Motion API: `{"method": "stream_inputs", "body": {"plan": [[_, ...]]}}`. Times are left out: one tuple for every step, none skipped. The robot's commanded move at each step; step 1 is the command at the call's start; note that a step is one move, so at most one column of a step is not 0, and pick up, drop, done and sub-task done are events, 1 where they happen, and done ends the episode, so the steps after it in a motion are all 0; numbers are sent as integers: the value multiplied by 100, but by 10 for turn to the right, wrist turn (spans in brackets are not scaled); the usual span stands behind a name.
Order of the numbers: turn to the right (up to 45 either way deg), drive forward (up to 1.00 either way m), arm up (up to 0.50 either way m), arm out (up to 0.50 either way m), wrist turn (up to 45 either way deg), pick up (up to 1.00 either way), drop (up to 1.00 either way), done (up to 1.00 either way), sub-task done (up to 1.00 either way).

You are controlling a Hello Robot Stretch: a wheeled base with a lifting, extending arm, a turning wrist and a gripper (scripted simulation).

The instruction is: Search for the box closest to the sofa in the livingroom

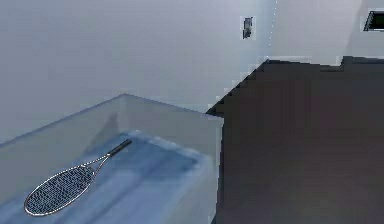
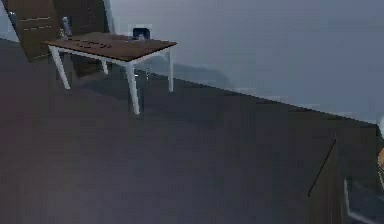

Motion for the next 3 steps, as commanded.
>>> {"method": "stream_inputs", "body": {"plan": [[450, 0, 0, 0, 0, 0, 0, 0, 0], [450, 0, 0, 0, 0, 0, 0, 0, 0], [420, 0, 0, 0, 0, 0, 0, 0, 0]]}}
